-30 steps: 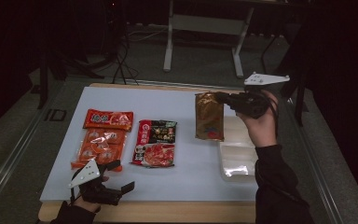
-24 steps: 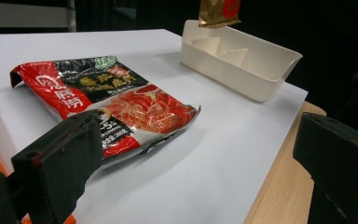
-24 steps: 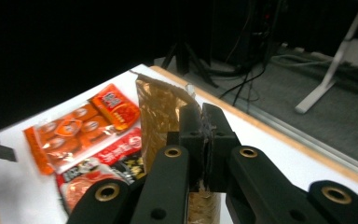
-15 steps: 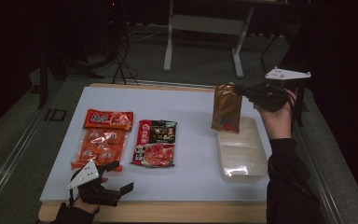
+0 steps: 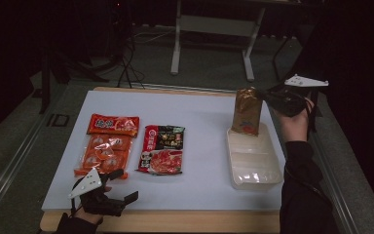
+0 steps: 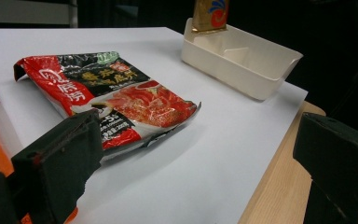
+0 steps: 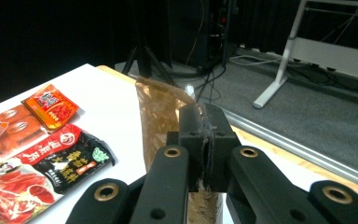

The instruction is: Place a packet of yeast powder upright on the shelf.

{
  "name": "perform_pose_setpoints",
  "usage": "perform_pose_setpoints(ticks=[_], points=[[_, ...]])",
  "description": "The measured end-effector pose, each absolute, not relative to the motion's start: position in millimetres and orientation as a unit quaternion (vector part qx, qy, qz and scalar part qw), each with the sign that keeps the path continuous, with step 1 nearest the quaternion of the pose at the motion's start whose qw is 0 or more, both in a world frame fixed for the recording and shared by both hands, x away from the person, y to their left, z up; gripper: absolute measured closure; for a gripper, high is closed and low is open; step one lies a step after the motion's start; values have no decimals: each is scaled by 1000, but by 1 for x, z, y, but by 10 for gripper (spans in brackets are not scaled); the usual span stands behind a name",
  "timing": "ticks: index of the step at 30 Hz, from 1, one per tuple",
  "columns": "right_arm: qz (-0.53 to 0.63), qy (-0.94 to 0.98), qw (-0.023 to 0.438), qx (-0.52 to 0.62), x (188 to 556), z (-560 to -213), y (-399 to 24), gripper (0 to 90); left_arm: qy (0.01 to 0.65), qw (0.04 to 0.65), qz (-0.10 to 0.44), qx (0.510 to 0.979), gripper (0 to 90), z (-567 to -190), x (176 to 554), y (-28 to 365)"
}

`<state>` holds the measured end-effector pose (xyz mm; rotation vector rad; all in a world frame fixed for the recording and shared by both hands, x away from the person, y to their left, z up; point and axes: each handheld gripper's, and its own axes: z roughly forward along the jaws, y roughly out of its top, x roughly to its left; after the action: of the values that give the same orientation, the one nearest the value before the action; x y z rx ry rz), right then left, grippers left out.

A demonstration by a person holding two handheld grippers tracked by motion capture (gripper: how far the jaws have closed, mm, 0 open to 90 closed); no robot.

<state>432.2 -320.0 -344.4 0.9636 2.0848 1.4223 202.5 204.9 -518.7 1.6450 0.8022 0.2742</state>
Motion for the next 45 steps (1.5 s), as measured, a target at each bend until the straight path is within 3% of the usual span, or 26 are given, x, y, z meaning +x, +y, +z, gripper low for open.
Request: perform_pose_setpoints(ticks=[6, 30, 36, 45], points=[[506, 761, 233, 333, 441, -352, -320, 877, 348, 600, 116, 710, 20, -519, 202, 205], [484, 768, 170, 384, 442, -402, -331, 858, 347, 600, 116, 711, 20, -519, 202, 205], [496, 744, 168, 416, 433, -392, -338, 608, 346, 601, 127, 709, 20, -518, 201, 206], [513, 738, 199, 391, 405, -369, -325, 368, 343, 602, 114, 712, 20, -518, 203, 203]])
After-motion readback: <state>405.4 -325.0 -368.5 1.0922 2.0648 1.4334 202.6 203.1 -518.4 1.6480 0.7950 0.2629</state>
